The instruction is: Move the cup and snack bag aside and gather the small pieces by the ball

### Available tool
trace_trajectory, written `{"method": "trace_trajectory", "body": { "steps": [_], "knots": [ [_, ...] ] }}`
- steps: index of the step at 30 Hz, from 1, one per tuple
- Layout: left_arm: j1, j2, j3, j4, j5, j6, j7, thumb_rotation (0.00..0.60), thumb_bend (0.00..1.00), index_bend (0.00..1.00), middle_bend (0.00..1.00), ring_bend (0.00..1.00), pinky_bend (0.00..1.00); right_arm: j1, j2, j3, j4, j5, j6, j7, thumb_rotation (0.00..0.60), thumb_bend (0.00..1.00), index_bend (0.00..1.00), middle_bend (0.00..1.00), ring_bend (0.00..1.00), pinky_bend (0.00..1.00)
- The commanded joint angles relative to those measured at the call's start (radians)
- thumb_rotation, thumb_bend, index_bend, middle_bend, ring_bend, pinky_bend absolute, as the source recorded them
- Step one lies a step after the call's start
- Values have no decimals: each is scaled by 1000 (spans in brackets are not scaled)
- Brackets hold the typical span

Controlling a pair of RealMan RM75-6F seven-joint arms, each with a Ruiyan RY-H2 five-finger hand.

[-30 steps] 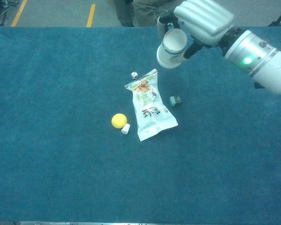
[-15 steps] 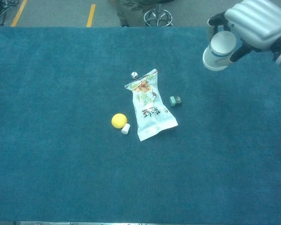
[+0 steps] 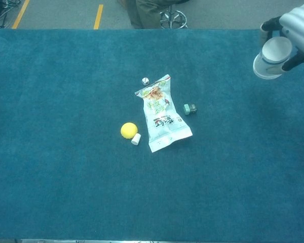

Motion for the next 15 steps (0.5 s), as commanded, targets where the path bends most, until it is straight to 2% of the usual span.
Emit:
{"method": "trace_trajectory", "body": {
  "steps": [1, 9, 15],
  "knots": [
    [0, -3, 1, 4, -2, -2, -3, 600, 309, 552, 497, 334, 495, -13, 0, -7, -2, 6, -5, -1, 600, 0, 703, 614, 523, 614],
    [4, -10, 2, 20, -8, -4, -16, 600, 309, 551, 497, 334, 495, -78, -33, -64, 43, -7, -8, 23, 600, 0, 703, 613, 522, 614],
    [0, -12, 0, 20, -8, -7, -15, 600, 309, 552, 497, 334, 495, -106, -76, -78, 114, 2, -33, 71, 600, 0, 703, 610, 519, 614]
  ]
}}
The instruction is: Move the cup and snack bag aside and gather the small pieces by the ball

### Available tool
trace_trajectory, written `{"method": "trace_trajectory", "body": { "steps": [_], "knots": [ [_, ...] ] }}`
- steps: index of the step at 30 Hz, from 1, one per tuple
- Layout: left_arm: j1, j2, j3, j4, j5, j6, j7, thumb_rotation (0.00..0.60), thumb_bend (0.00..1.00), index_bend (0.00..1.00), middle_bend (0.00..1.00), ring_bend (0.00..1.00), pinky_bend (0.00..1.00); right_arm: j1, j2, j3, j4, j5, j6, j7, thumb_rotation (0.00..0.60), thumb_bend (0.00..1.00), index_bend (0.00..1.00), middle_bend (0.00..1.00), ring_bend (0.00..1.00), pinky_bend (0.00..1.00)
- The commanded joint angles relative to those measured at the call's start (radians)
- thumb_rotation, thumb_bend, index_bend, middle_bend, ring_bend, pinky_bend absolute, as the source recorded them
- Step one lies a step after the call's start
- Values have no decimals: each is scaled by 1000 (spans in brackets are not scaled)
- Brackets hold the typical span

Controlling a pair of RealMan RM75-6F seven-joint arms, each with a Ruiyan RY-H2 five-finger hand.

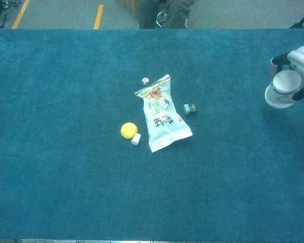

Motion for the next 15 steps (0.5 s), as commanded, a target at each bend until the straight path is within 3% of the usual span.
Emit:
{"method": "trace_trajectory", "body": {
  "steps": [1, 11, 15],
  "knots": [
    [-2, -1, -1, -1, -1, -3, 1, 600, 309, 552, 497, 334, 495, -13, -26, -5, 41, 8, -22, 38, 600, 0, 703, 610, 519, 614],
    [7, -1, 1, 1, -10, 0, -1, 600, 309, 552, 497, 334, 495, -20, -113, -10, 194, -9, -88, 164, 600, 0, 694, 588, 499, 614],
    [8, 0, 1, 2, -12, 0, -4, 600, 309, 552, 497, 334, 495, -14, -85, -18, 165, -17, -119, 157, 600, 0, 553, 522, 443, 605]
  ]
}}
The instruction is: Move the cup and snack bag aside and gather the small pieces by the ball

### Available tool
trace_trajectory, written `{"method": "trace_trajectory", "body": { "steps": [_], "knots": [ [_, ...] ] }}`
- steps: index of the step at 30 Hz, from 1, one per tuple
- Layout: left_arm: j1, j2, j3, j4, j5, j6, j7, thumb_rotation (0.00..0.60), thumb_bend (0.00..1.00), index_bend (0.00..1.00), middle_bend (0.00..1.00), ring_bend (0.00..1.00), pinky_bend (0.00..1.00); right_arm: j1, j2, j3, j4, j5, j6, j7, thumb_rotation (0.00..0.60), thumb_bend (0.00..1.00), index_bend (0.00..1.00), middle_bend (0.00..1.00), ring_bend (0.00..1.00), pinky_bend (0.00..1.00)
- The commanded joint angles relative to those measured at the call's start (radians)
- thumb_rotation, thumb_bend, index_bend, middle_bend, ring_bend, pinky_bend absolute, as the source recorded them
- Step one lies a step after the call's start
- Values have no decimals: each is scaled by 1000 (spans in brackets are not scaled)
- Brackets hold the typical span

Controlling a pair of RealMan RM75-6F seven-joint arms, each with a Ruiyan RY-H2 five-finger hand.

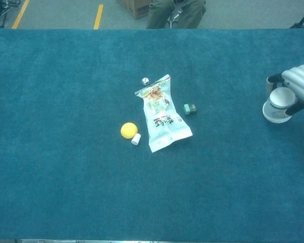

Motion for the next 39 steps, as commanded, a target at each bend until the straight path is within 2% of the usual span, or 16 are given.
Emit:
{"method": "trace_trajectory", "body": {
  "steps": [1, 4, 9, 15, 21, 27, 33, 35, 39],
  "knots": [
    [0, -1, -1, 1, 0, 0, -2, 600, 309, 552, 497, 334, 495, 6, 34, -7, -42, -7, -25, -8, 600, 0, 478, 486, 413, 590],
    [-1, -3, -1, 3, 1, -1, -4, 600, 309, 552, 497, 334, 495, 10, 84, -8, -113, -11, -34, -27, 600, 0, 319, 392, 353, 555],
    [-4, -5, -3, 5, 2, -3, -5, 600, 309, 551, 497, 334, 495, 6, 155, 2, -220, -21, -9, -73, 600, 0, 196, 269, 278, 530],
    [-2, -5, -3, 3, -1, -1, -3, 600, 309, 552, 497, 334, 495, 0, 203, 21, -294, -24, 20, -118, 600, 0, 177, 214, 253, 527],
    [-1, -2, -7, -1, -4, 0, -3, 600, 309, 552, 497, 334, 496, 11, 210, 42, -325, -54, 34, -111, 600, 0, 171, 202, 237, 513],
    [-2, 5, -9, -11, -1, 5, 1, 600, 309, 552, 497, 334, 495, 64, 167, 67, -318, -108, -1, -71, 600, 0, 171, 202, 216, 454],
    [3, 7, -8, -14, -5, 6, 1, 600, 309, 551, 497, 334, 495, 172, 90, 87, -268, -194, -91, -1, 600, 0, 170, 198, 130, 263],
    [5, 7, -7, -12, -6, 8, -1, 600, 309, 552, 497, 334, 495, 209, 59, 90, -233, -239, -105, 19, 600, 0, 171, 183, 105, 229],
    [17, 0, -6, -1, -14, 16, -13, 600, 309, 552, 497, 334, 495, 290, -23, 73, -96, -385, -95, 52, 600, 0, 171, 165, 85, 214]
  ]
}}
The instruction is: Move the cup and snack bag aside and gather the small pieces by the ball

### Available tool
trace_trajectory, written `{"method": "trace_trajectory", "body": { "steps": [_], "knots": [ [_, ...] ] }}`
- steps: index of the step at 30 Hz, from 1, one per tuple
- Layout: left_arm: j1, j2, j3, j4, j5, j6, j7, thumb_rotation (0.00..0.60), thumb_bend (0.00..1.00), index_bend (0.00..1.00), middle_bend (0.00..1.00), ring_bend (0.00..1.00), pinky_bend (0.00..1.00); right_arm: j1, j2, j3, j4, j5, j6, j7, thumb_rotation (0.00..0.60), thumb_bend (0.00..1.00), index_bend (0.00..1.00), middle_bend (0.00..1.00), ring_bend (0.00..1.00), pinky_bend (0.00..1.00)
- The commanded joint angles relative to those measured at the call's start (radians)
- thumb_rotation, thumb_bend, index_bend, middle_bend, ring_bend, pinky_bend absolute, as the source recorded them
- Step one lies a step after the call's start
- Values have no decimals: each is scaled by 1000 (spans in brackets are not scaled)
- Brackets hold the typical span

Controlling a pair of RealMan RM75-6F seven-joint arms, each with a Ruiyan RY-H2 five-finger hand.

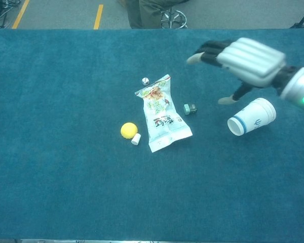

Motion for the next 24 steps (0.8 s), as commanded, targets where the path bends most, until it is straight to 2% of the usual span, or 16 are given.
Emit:
{"method": "trace_trajectory", "body": {
  "steps": [1, 8, 14, 24],
  "knots": [
    [8, -5, 1, 9, -6, 4, -10, 600, 309, 552, 497, 334, 495, 83, -87, -18, 141, -140, 3, 49, 600, 0, 171, 161, 83, 212],
    [20, -13, 2, 29, -10, 12, -28, 600, 309, 552, 497, 334, 496, 182, -205, -87, 390, -289, 38, 161, 600, 0, 171, 156, 83, 212],
    [23, -13, 1, 33, -9, 15, -35, 600, 309, 552, 497, 334, 495, 222, -289, -126, 550, -324, 68, 239, 600, 0, 171, 156, 83, 212],
    [31, -19, 0, 52, -13, 14, -59, 600, 309, 552, 497, 334, 495, 248, -375, -152, 689, -309, 98, 305, 600, 0, 171, 156, 83, 212]
  ]
}}
